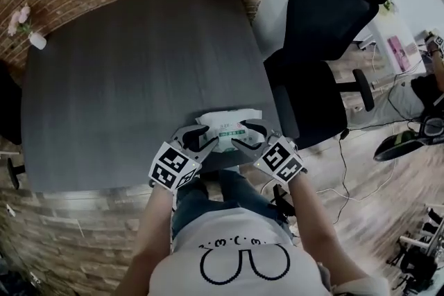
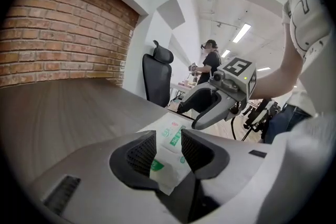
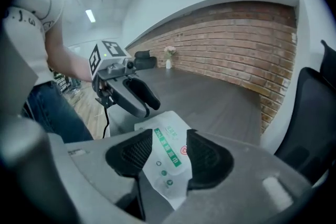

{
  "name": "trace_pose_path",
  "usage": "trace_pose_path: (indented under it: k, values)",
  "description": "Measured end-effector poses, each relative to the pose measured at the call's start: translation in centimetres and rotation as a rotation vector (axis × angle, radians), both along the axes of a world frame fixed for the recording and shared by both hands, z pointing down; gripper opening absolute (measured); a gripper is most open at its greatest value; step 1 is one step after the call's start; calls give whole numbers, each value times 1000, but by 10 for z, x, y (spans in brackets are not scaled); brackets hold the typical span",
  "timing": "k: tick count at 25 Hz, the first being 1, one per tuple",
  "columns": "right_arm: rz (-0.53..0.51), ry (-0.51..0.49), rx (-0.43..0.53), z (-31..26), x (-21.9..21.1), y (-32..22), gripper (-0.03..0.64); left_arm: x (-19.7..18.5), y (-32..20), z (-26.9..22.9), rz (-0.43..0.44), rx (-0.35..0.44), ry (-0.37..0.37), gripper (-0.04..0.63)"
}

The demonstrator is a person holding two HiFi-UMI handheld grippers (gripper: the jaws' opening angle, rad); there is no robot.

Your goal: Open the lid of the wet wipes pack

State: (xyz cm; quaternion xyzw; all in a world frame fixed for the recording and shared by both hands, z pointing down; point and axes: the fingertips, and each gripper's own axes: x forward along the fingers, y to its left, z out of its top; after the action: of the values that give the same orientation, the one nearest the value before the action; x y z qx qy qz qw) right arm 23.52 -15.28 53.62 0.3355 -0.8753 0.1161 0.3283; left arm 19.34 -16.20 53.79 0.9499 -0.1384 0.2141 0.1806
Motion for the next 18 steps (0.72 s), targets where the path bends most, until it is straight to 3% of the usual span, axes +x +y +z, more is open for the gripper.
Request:
trace_pose_path:
  k: [8, 12, 18]
  values:
    - [-241, 196, 20, 43, -4, 9, 198, 4, 11, 33, -4, -52, -56, 147]
    - [-279, 207, 26, 49, -7, 7, 209, 5, 11, 43, 7, -43, -93, 147]
    - [-273, 142, -45, 49, -4, 1, 192, 5, 12, 54, 55, -24, -177, 146]
